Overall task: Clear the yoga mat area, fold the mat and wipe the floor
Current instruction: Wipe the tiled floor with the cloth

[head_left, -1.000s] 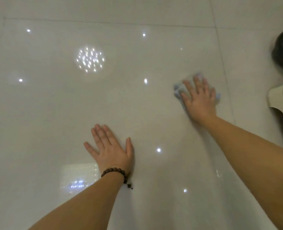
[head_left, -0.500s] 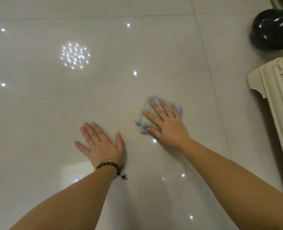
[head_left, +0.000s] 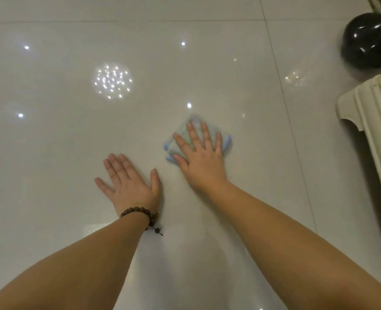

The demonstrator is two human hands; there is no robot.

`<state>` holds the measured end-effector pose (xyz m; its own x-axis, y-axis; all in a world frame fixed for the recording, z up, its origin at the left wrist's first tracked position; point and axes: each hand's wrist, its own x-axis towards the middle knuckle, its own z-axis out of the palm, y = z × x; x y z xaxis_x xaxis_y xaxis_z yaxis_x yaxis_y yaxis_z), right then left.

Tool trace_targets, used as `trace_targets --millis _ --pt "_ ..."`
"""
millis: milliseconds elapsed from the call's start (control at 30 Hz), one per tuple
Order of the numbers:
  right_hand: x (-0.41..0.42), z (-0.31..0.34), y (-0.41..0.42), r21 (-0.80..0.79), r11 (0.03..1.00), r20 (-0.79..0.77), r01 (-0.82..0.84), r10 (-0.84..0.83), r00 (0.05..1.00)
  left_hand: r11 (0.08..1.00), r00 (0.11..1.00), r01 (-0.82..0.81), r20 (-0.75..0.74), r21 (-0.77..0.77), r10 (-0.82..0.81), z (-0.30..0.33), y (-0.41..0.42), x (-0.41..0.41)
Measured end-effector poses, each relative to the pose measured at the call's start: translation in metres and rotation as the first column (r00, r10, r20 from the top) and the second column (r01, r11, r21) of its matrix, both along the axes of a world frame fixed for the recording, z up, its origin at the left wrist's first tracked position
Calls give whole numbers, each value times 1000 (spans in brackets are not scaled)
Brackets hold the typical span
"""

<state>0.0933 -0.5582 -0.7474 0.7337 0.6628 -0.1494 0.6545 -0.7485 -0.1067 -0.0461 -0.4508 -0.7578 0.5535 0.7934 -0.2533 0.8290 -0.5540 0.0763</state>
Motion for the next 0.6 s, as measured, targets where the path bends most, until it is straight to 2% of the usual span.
trace_targets --millis 67,133,233,300,367,500,533,600 --pt "7 0 -9 16 989 -21 -145 145 989 1000 1000 -1 6 10 1 0 -1 -1" --pt "28 -2 -44 25 989 -12 -144 144 990 1000 1000 2 6 20 -2 -1 -1 -1" --pt "71 -7 -122 1 992 8 129 -129 992 1000 1000 -11 12 26 11 -2 -1 0" --pt "101 -3 -168 -18 941 32 339 -338 941 1000 1000 -10 10 30 10 -2 -1 0" --pt "121 4 -191 -46 885 1 463 -463 886 999 1000 -2 -5 43 3 -2 -2 -1" --pt "103 7 -153 -24 735 -43 678 -678 733 999 1000 1 11 39 -1 -3 -2 0" --pt "85 4 -130 -5 741 -26 671 -671 741 999 1000 -2 11 45 1 -3 -2 0" --pt "32 -3 -78 73 872 22 484 -487 873 999 1000 -1 16 46 0 -3 -1 -1"
